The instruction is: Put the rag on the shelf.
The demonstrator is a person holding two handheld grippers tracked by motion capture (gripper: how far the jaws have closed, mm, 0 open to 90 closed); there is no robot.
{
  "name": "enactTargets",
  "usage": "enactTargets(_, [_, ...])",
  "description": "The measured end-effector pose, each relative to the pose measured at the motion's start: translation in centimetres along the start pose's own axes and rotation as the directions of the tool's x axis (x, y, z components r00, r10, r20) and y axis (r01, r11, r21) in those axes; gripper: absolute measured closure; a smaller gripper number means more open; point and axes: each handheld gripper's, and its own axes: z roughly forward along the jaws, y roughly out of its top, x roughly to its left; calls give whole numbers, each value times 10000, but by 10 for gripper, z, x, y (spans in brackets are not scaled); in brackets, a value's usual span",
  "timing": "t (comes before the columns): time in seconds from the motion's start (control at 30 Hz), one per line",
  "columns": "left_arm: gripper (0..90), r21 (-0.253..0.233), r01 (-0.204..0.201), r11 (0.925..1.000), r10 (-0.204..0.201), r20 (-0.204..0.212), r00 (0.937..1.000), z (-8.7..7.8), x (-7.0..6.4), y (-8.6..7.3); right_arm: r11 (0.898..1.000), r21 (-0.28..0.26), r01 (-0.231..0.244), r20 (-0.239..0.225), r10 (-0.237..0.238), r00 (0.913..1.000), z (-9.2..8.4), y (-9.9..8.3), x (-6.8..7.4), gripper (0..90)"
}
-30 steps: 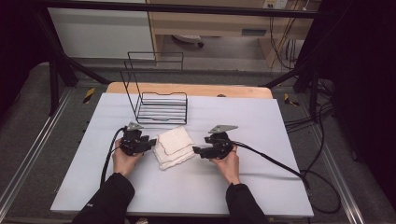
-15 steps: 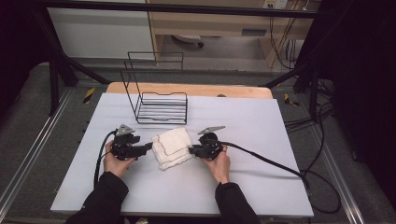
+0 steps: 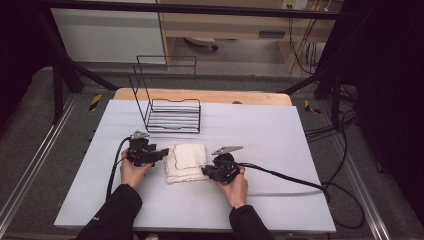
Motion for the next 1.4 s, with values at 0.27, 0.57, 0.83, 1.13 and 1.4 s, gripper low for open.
enactTargets(0.27, [538, 80, -324, 9994, 324, -55, 9995, 10, -9, 3, 9925, -796, 931, -18, -936, 9956, -6, 7, -4, 477])
enactTargets(0.57, [704, 420, -264, 9988, 255, 209, 9995, 16, -13, 4, 9809, -1508, 1230, 183, -1217, 9924, -11, 25, -17, 231])
enactTargets(0.83, [776, 472, -465, 9978, 456, 213, 9987, 17, -16, 4, 9821, -1724, 753, 286, -714, 9970, -3, 46, -40, 212])
enactTargets(1.13, [790, 399, -735, 9965, 724, 282, 9970, 17, -16, 3, 9888, -1407, 490, 667, -399, 9970, 22, 57, -52, 301])
enactTargets(1.4, [785, 288, -1006, 9945, 996, 321, 9945, 18, -16, 2, 9944, -826, 662, 661, -608, 9960, 43, 57, -53, 470])
